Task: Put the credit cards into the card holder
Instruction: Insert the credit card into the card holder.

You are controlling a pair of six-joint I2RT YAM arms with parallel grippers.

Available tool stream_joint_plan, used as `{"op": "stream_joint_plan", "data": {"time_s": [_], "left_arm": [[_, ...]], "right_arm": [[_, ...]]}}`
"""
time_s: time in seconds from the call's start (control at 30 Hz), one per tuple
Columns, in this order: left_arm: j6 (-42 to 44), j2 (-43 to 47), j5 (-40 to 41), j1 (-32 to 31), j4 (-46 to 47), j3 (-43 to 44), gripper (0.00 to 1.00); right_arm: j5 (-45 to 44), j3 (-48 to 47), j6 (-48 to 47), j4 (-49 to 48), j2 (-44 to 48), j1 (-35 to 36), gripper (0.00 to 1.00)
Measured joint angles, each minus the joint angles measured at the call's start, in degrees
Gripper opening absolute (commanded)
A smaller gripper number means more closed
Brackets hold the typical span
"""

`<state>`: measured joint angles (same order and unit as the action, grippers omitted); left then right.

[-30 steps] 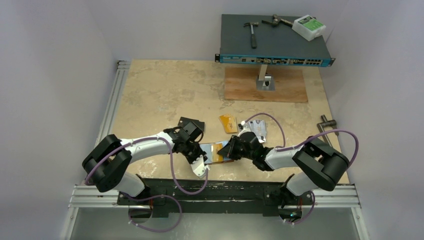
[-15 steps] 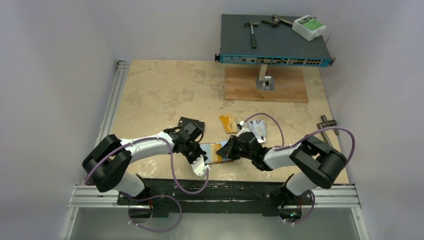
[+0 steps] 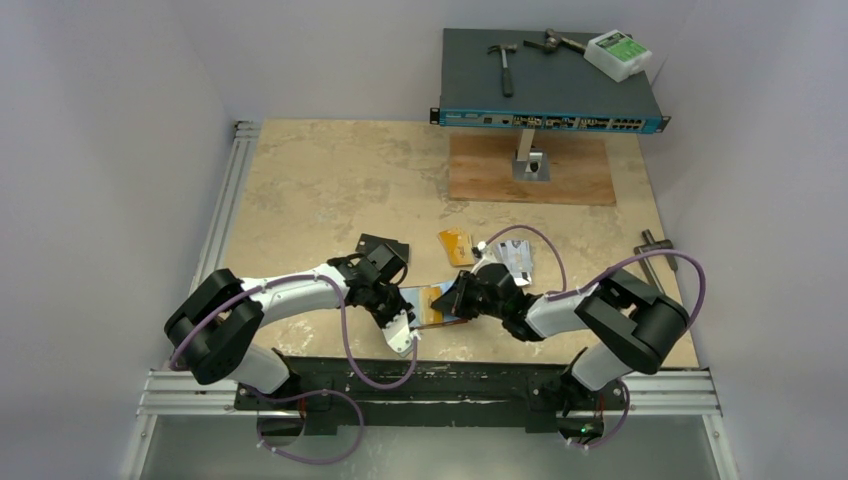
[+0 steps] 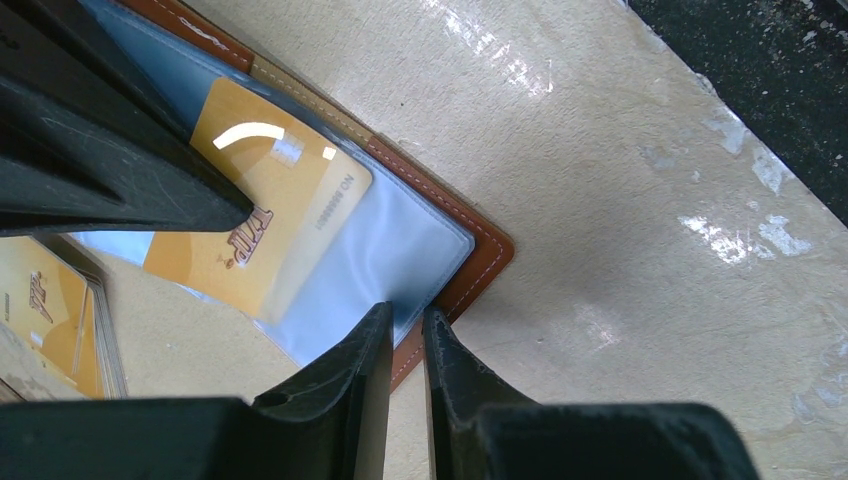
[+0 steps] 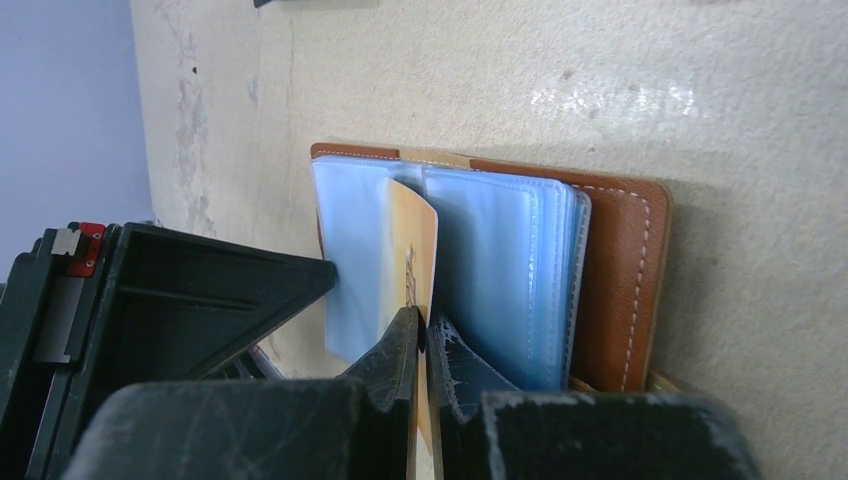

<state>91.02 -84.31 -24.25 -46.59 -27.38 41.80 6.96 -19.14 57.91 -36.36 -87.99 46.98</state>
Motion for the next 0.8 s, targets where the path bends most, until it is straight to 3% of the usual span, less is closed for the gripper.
{"op": "stream_joint_plan", "data": {"time_s": [0.43, 0.63, 0.8], "left_arm": [[-0.02, 0.0, 0.07, 0.0, -0.04, 0.0, 0.15], [-0.04, 0.0, 0.04, 0.0, 0.0, 0.0, 0.15], [-0.11, 0.0, 0.02, -0.26, 0.31, 0.0, 0.15]], "right_arm": [[3.93, -3.1, -2.97, -1.36, -4.28, -0.02, 0.0], [3.91, -4.35, -3.5, 2.01, -3.3, 0.13, 0.38], [2.05, -5.97, -5.42, 9.75, 1.09, 1.14, 0.48]]}}
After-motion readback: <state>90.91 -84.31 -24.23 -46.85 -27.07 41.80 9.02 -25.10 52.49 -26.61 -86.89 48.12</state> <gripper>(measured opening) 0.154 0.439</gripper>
